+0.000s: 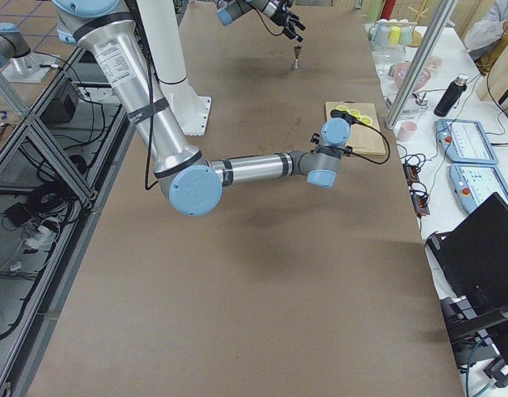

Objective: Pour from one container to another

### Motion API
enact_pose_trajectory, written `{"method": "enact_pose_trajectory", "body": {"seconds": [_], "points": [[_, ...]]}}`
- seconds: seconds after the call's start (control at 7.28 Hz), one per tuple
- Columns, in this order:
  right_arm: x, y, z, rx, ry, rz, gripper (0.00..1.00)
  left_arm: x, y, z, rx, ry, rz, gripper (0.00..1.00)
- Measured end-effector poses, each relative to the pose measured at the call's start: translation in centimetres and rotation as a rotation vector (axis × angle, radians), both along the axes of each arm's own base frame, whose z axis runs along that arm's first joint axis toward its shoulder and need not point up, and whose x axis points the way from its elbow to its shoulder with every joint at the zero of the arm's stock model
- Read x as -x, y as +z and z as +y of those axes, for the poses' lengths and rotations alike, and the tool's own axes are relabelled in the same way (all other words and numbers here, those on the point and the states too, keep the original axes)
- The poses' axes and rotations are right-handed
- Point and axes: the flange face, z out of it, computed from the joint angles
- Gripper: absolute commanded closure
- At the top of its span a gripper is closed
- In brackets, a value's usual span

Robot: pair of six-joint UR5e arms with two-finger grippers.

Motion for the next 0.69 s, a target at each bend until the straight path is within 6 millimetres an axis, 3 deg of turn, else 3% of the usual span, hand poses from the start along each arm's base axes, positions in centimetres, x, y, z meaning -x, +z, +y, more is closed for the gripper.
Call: {"method": "enact_pose_trajectory", "body": {"seconds": [0.41,0.69], "points": [[-2.5,1.7,-3.7,-0.13,0.005,0.196,0.0,5.9,3.4,-9.3,0.232,0.105,-0.026,0.01],[-3.6,3.4,-5.4,-0.01,0.022,0.313,0.0,12.3,6.3,-12.3,0.426,0.186,0.05,0.01]]}}
